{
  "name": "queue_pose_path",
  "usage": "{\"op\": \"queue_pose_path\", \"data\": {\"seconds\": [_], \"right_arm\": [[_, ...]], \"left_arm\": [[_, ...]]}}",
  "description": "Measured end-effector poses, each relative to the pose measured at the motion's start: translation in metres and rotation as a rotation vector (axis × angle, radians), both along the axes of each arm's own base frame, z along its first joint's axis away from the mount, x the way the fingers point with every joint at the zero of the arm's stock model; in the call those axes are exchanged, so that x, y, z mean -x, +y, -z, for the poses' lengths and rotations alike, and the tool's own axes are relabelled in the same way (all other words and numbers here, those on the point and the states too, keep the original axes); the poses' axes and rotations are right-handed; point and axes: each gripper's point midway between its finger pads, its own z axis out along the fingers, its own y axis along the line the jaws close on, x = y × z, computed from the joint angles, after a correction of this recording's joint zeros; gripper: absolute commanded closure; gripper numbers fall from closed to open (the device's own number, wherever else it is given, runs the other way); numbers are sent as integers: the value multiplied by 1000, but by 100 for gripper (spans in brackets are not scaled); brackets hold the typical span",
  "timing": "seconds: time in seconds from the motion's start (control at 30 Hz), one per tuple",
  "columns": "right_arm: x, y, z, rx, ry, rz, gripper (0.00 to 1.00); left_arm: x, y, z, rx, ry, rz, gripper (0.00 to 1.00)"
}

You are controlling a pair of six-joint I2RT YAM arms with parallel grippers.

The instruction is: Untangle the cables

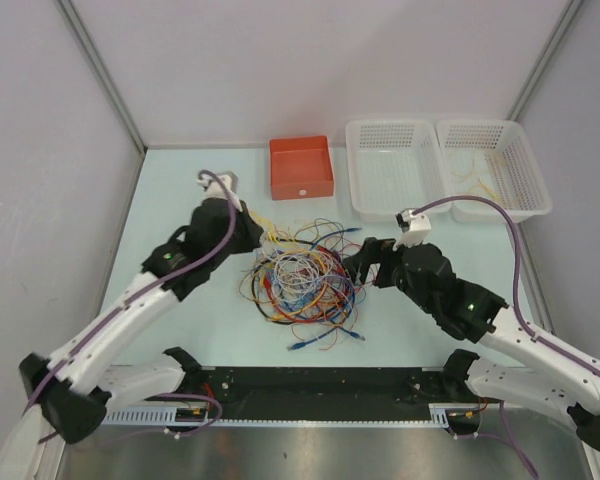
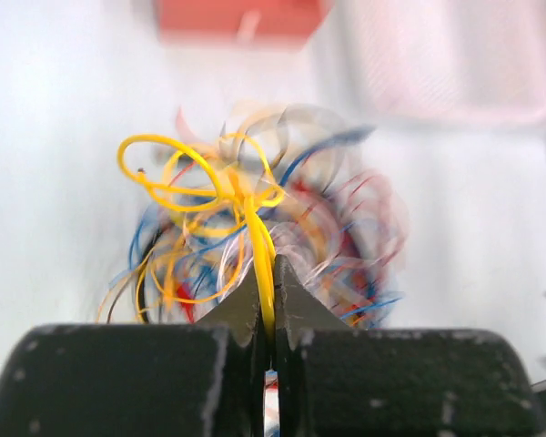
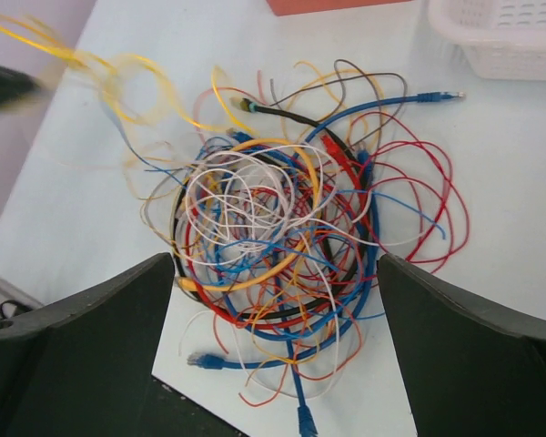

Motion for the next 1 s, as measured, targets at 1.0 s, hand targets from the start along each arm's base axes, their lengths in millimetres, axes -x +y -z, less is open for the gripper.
{"op": "queue_pose_path", "data": {"seconds": [1.0], "right_arm": [[34,127,-123,-286,-233,-429,0]], "left_arm": [[67,-18,-217,282,-437,378,100]]}}
